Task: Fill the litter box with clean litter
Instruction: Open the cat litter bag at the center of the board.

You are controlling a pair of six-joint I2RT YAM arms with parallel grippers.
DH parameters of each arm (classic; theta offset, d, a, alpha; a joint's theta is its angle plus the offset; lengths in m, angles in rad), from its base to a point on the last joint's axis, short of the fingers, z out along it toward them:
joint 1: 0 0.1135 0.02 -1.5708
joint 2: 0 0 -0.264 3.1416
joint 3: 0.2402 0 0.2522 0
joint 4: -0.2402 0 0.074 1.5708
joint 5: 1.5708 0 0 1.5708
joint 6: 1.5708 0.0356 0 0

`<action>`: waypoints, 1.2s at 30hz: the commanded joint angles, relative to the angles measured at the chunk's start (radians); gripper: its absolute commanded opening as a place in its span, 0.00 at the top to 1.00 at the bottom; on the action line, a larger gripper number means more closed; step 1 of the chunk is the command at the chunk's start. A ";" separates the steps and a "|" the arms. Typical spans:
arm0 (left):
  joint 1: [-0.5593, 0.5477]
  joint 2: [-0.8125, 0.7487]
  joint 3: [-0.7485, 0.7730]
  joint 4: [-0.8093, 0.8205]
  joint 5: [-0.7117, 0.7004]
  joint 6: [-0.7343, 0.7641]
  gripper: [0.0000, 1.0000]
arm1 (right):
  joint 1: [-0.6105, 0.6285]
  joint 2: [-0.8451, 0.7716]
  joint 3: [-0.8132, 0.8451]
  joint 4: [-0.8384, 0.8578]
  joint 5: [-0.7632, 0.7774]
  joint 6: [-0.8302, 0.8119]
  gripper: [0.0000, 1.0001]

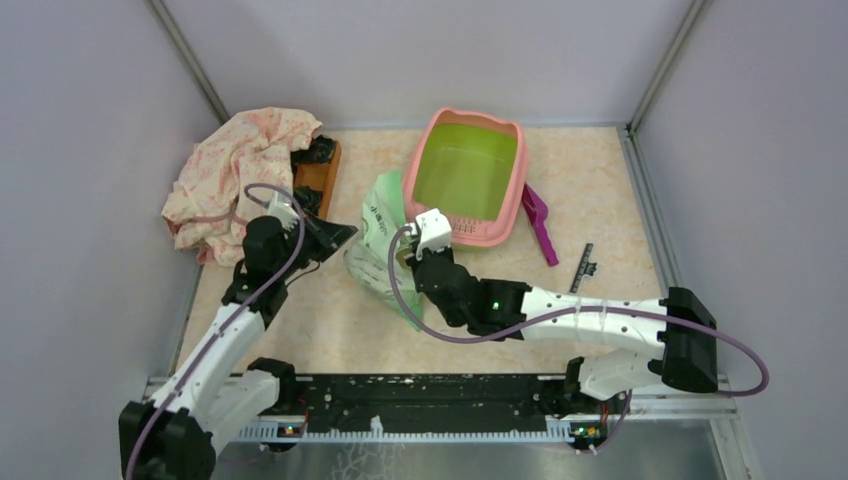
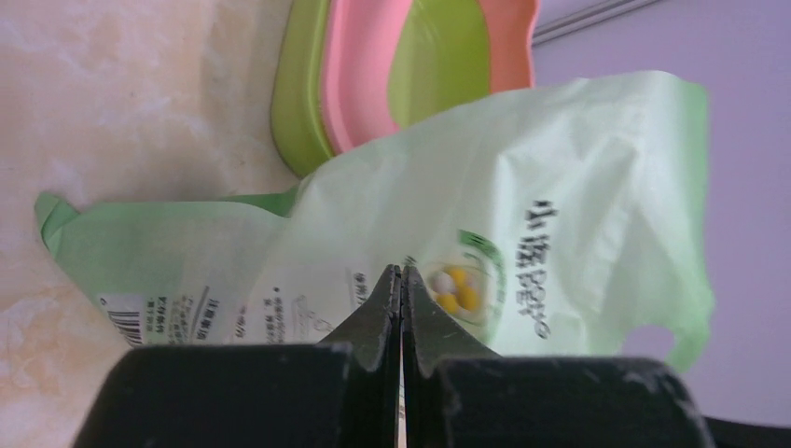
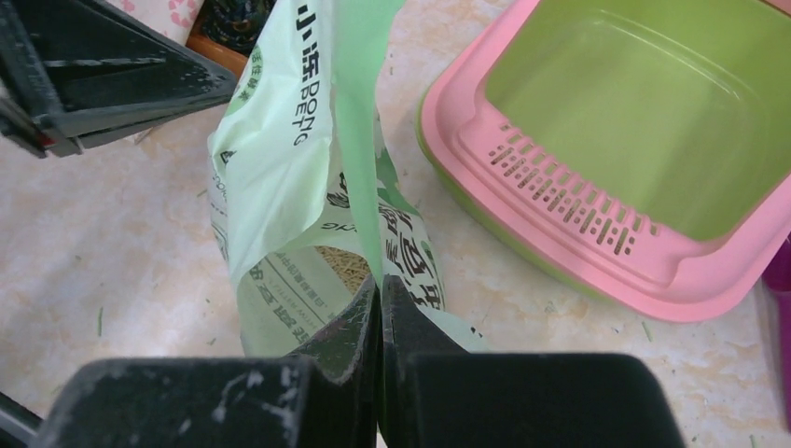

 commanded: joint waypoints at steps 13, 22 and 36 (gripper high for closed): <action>-0.054 0.214 -0.128 0.259 0.046 0.038 1.00 | -0.125 -0.079 -0.053 -0.001 -0.143 0.084 1.00; -0.165 0.146 -0.327 0.303 -0.001 -0.009 1.00 | -0.283 -0.179 -0.109 -0.084 -0.316 0.123 0.70; -0.166 0.068 -0.391 0.265 0.004 -0.018 1.00 | -0.595 -0.290 -0.133 -0.280 -0.311 0.155 0.49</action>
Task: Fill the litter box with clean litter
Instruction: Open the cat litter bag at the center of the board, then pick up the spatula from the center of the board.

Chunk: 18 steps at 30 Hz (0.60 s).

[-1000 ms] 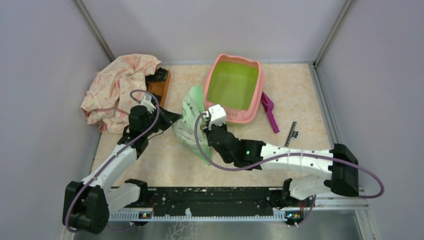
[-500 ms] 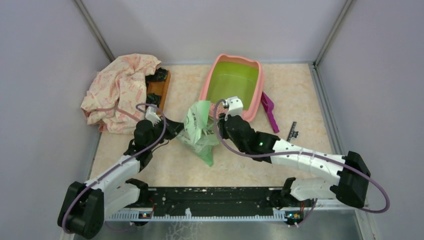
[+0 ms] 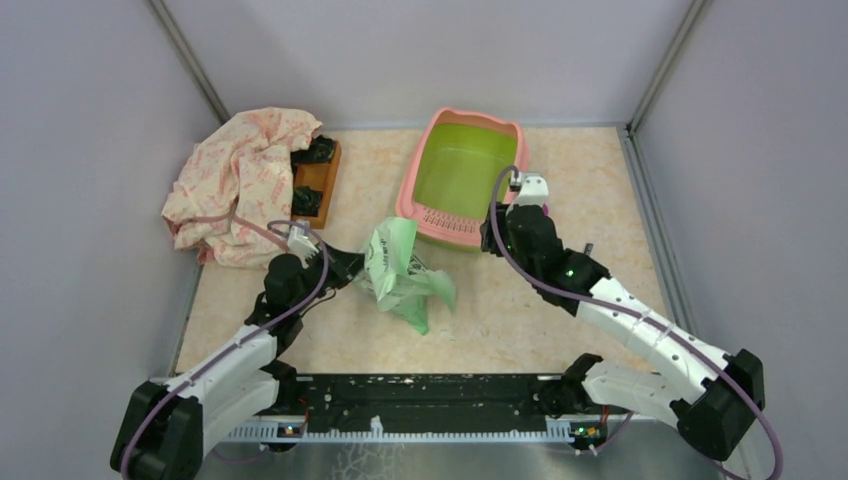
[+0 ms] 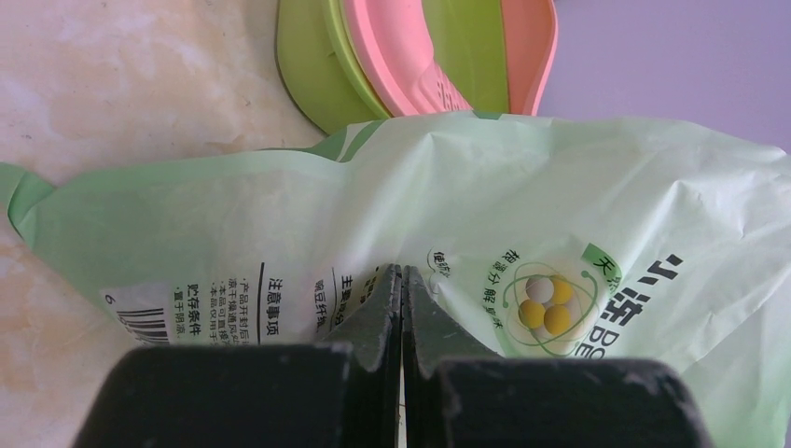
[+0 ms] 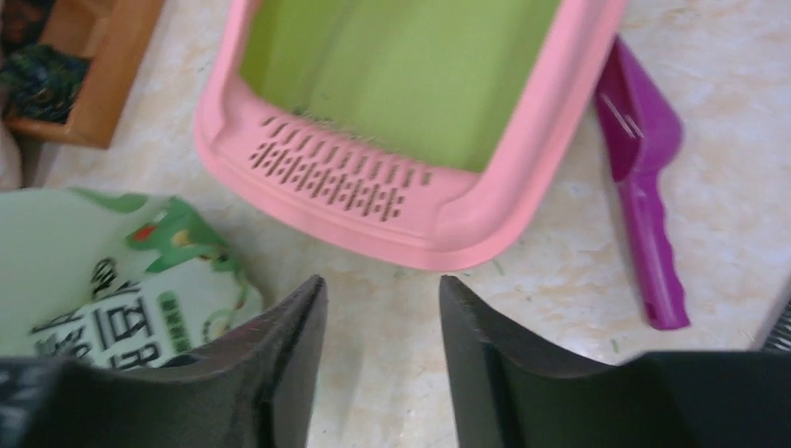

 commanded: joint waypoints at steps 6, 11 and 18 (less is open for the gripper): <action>-0.026 -0.036 -0.044 -0.191 0.081 0.015 1.00 | -0.084 0.092 -0.045 -0.117 0.206 0.083 0.28; -0.026 -0.051 -0.015 -0.223 0.089 0.034 1.00 | -0.212 0.106 -0.142 0.001 0.160 0.124 0.20; -0.026 -0.050 -0.046 -0.211 0.099 0.025 1.00 | -0.437 0.212 -0.177 0.107 -0.016 0.115 0.21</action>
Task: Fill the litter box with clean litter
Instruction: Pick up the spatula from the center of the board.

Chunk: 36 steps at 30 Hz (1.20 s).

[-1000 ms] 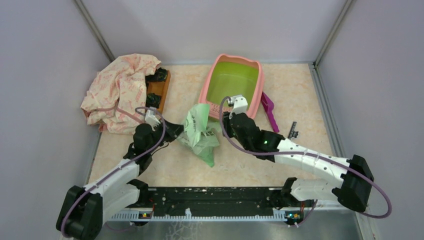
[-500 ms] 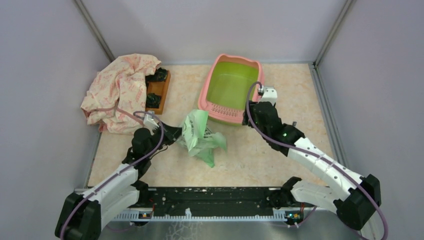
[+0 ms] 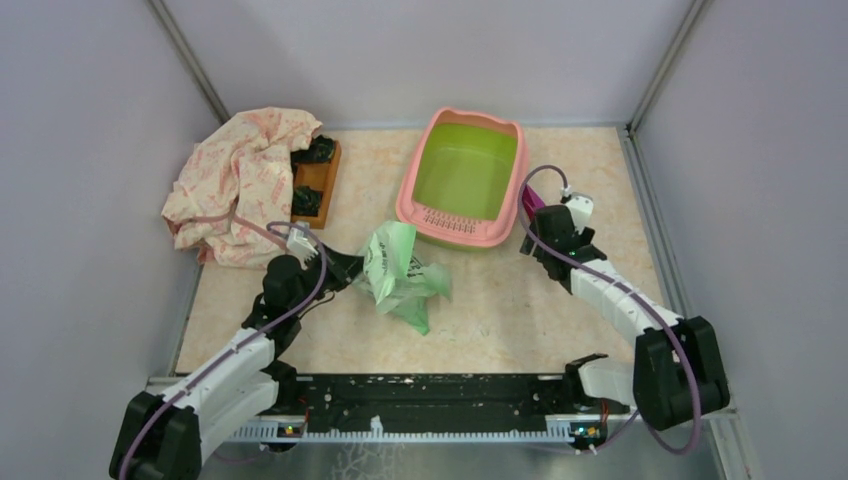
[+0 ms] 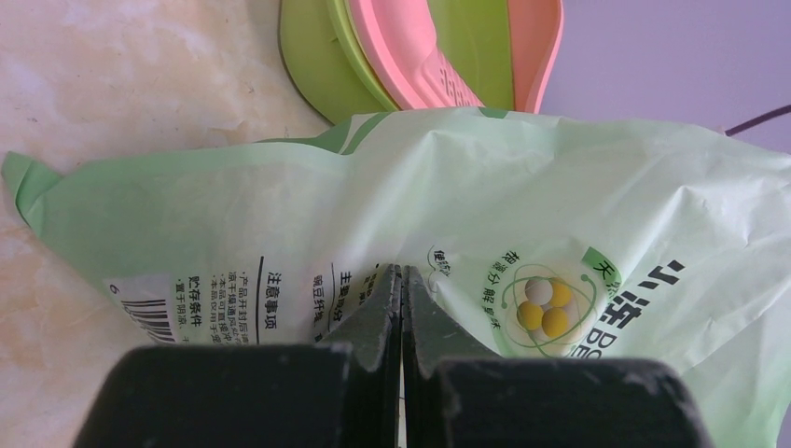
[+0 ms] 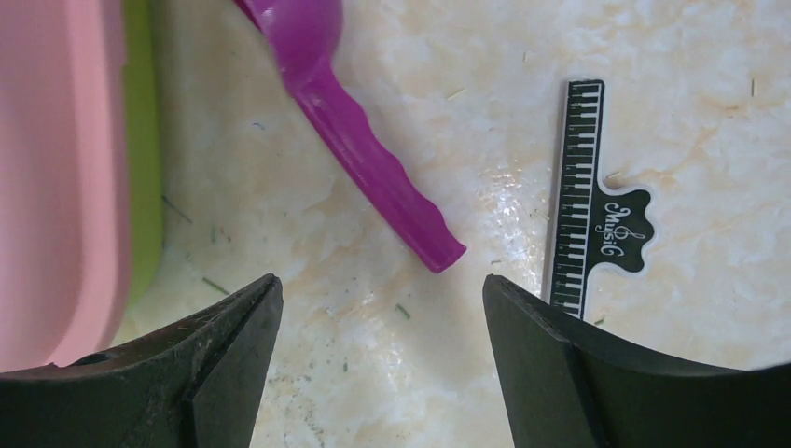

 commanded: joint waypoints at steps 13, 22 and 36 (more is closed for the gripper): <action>-0.024 0.160 -0.127 -0.002 0.089 -0.011 1.00 | -0.139 0.186 0.047 0.203 -0.107 -0.067 0.21; -0.025 0.157 0.020 -0.105 0.119 0.048 0.82 | -0.168 0.290 0.109 0.215 -0.161 -0.129 0.22; -0.023 0.055 0.171 -0.290 0.062 0.148 0.55 | -0.202 0.412 0.156 0.227 -0.239 -0.126 0.35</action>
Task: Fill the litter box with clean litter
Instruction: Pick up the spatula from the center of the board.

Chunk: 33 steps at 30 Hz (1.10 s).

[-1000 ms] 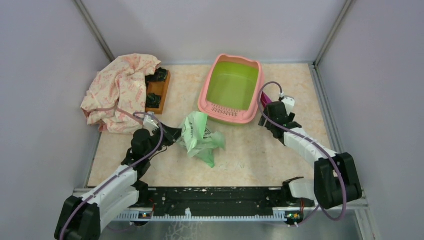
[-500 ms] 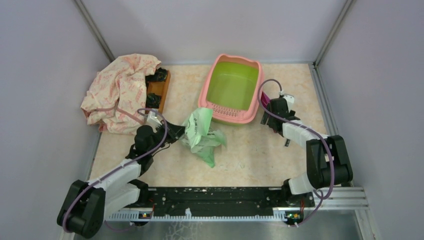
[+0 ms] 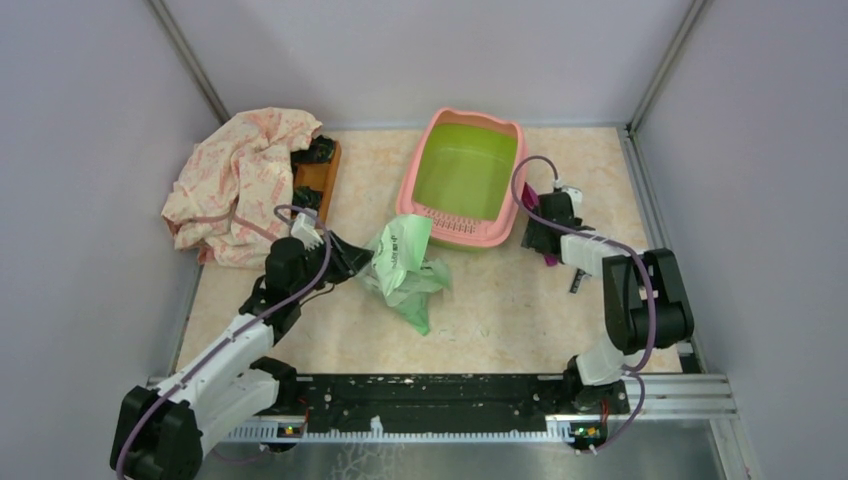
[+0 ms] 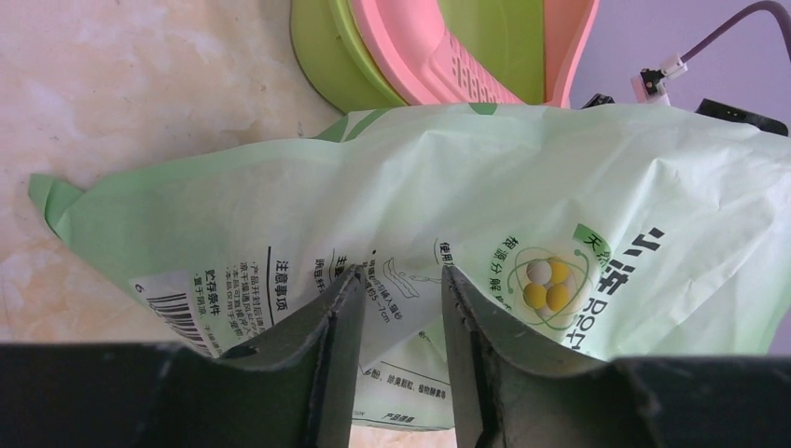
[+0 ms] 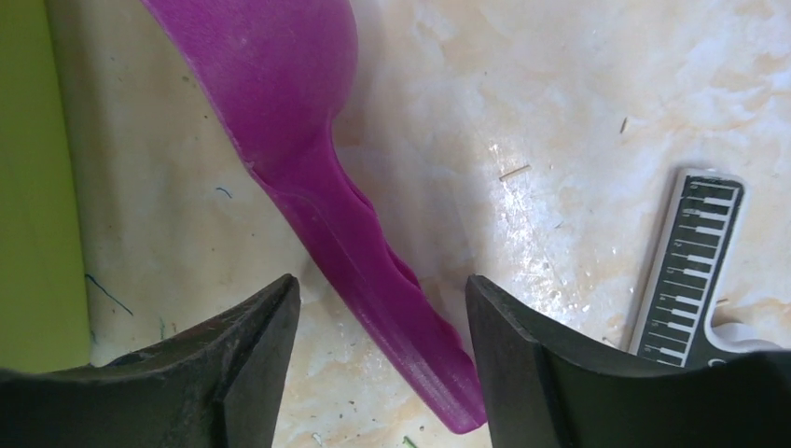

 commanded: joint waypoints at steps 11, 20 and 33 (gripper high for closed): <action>-0.021 0.039 0.092 -0.153 0.031 0.095 0.53 | -0.036 -0.054 0.037 0.006 -0.085 0.003 0.79; -0.021 -0.061 0.148 -0.267 -0.023 0.140 0.39 | -0.036 -0.301 0.049 -0.072 -0.148 -0.033 0.95; -0.020 -0.153 0.286 -0.379 0.022 0.123 0.01 | -0.029 -0.654 0.280 -0.335 -0.586 -0.046 0.97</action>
